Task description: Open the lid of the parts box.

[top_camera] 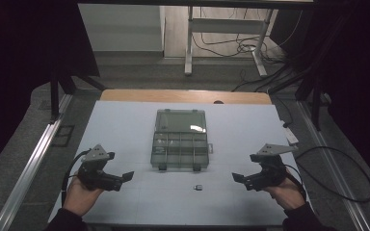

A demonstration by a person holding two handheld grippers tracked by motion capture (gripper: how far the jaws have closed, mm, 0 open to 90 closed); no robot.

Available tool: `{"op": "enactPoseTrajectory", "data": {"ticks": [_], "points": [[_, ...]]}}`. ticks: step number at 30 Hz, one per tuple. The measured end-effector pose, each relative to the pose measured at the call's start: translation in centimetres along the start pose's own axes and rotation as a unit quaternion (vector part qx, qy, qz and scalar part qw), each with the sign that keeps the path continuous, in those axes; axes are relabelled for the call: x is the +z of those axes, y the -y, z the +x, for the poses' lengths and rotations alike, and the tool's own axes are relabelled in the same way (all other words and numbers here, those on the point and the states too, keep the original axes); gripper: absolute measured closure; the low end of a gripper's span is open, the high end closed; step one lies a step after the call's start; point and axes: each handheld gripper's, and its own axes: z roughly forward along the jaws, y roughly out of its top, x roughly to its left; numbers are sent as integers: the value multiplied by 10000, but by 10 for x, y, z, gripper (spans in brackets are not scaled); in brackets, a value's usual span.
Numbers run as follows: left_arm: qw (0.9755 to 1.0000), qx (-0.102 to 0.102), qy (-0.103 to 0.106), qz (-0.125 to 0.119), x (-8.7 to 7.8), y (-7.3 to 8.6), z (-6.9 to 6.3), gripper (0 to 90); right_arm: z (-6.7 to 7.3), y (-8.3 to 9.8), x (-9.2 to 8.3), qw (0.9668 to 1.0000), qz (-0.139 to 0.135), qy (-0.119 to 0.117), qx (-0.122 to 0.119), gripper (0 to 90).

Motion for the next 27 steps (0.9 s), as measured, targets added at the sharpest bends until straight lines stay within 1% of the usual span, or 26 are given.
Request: {"op": "enactPoseTrajectory", "data": {"ticks": [2,4,5,6,10,14,17,22,27], "points": [[10000,7,-15,6,-2,1,-1,0,0,2,-1,10000,-11,12,7,0],[10000,15,-56,2,-6,4,-2,0,0,7,-7,10000,-30,34,66,0],[10000,15,-56,2,-6,4,-2,0,0,7,-7,10000,-30,34,66,0],[10000,17,-53,14,-7,6,-3,0,0,11,-10,9999,-36,64,96,0],[10000,-28,-45,33,-13,11,-4,0,0,16,-14,9999,-11,83,126,0],[9999,-94,-40,-4,-20,16,-5,0,1,23,-19,9997,65,159,156,0],[9999,-137,-50,-9,-23,19,-6,0,2,26,-22,9996,33,195,202,0],[9998,-147,-95,-10,-29,25,-8,0,3,32,-27,9993,87,239,269,0],[9998,-162,-129,-42,-35,29,-10,0,5,35,-31,9992,-2,287,267,0]]}}
